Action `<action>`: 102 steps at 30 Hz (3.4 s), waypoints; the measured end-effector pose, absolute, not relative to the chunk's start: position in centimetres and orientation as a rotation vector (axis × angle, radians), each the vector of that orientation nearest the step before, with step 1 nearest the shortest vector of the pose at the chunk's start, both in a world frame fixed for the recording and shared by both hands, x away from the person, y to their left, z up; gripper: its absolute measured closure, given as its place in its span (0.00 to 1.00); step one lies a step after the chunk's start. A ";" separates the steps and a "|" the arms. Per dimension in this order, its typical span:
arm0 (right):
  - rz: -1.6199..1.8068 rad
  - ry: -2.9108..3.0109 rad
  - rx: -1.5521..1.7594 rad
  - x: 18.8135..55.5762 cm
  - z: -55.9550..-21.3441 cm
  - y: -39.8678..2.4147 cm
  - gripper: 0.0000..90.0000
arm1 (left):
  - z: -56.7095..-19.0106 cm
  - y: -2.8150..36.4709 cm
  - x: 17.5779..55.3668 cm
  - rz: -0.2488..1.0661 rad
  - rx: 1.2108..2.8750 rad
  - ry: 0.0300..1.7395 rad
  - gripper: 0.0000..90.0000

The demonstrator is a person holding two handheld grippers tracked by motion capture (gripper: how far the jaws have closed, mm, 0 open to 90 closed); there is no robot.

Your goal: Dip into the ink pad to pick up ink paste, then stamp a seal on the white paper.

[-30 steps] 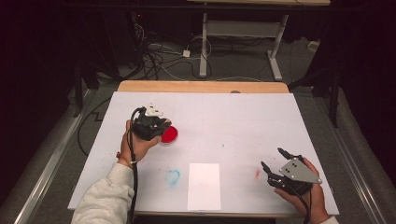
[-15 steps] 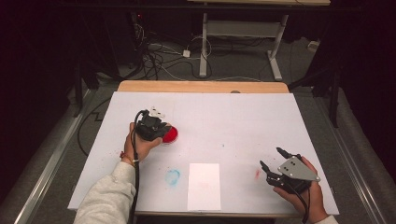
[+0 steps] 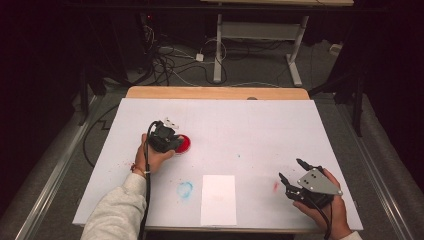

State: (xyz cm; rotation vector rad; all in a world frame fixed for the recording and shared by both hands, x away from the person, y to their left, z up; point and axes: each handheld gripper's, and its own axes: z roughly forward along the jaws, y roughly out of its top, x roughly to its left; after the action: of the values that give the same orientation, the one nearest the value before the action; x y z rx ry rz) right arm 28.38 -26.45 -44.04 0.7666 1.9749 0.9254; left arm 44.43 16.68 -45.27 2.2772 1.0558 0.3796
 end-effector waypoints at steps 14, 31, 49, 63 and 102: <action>0.919 1.969 0.763 28.2 -44.0 -26.5 0.36 | -45.7 16.5 44.3 0.389 2.269 1.085 0.82; 0.929 1.962 0.756 27.9 -43.9 -26.7 0.36 | -45.8 16.1 44.0 0.431 2.281 1.084 0.82; 0.941 1.943 0.744 27.5 -43.7 -26.7 0.36 | -45.9 16.0 44.0 0.443 2.283 1.086 0.82; 0.934 1.944 0.745 27.6 -43.7 -26.7 0.36 | -45.4 16.5 43.9 0.454 2.234 1.090 0.82; 0.952 1.942 0.751 27.6 -43.6 -27.0 0.36 | -39.2 9.7 33.1 0.390 2.258 0.489 0.82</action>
State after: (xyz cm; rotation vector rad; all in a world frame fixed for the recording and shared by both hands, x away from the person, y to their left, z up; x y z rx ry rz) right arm 27.58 -26.98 -43.60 0.7512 1.9423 0.9523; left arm 33.15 9.73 -39.19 2.2581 0.4895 0.3905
